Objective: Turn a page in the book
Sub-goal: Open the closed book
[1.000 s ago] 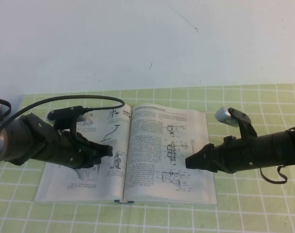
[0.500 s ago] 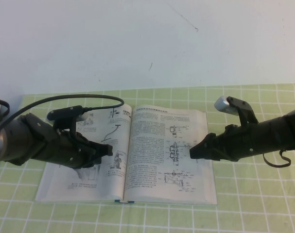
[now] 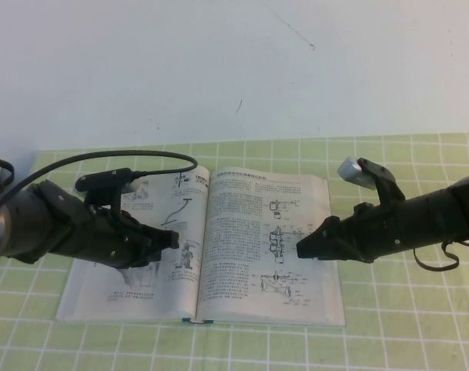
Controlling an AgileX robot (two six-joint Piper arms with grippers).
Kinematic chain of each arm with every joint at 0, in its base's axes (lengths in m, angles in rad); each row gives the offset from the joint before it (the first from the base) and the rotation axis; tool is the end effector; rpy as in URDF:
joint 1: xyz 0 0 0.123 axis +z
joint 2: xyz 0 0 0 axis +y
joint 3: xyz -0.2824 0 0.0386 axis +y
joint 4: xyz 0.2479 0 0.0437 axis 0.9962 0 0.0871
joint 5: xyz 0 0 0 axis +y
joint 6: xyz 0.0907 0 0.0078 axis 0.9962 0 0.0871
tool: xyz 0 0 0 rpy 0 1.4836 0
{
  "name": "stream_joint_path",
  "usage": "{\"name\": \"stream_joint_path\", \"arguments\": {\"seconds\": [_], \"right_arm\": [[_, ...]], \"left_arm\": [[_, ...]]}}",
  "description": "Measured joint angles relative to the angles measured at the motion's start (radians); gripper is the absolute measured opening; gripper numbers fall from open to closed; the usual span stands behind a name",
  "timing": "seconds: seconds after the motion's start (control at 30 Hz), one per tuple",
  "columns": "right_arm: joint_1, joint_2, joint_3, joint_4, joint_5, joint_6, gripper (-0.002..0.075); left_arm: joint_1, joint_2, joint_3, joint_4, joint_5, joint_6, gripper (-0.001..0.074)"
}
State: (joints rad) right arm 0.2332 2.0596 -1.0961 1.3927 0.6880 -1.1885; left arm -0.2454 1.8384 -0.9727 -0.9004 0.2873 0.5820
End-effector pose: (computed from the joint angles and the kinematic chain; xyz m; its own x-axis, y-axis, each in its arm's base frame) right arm 0.3576 0.1435 0.1150 -0.8959 -0.0902 -0.4351 -0.3656 0.7061 0.6064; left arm 0.3410 -0.1064 0.1519 -0.8655 -0.0783 -0.4948 0.1112 0.9330 -0.3422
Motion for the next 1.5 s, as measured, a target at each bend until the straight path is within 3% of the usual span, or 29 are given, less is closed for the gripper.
{"name": "stream_joint_path", "arguments": {"seconds": [0.23, 0.7, 1.5], "right_arm": [[0.0, 0.002, -0.052, 0.012, 0.041, 0.012, 0.0418], [0.0, 0.002, -0.07, -0.204, 0.044, 0.165, 0.0418], [0.042, 0.002, -0.07, -0.178, 0.013, 0.183, 0.0418]], "left_arm": [[0.0, 0.0, 0.0, -0.002, 0.0, 0.003, -0.0004], [0.0, 0.0, 0.0, -0.004, 0.002, 0.048, -0.0004], [0.0, 0.001, 0.0, -0.045, 0.005, 0.052, -0.0004]]}}
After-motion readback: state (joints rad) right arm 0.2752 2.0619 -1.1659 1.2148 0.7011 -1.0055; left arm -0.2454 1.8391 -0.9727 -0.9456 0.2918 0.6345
